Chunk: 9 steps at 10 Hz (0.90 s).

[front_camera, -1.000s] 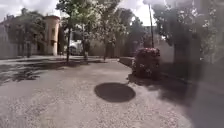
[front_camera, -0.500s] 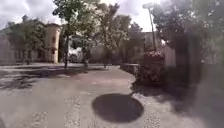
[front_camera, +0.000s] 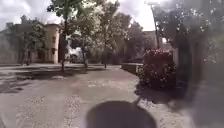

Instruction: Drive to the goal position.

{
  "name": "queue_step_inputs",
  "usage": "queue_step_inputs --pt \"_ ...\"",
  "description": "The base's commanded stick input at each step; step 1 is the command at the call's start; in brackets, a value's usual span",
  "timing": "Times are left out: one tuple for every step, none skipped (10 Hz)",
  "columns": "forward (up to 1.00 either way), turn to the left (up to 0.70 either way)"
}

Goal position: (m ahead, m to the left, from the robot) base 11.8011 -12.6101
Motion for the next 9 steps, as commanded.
queue_step_inputs --pt "0.85 0.00" --pt "0.85 0.00" --pt "0.85 0.00" --pt "0.85 0.00" --pt "0.85 0.00" --pt "0.85 0.00" --pt "0.85 0.00" --pt "0.85 0.00" --pt "0.85 0.00"
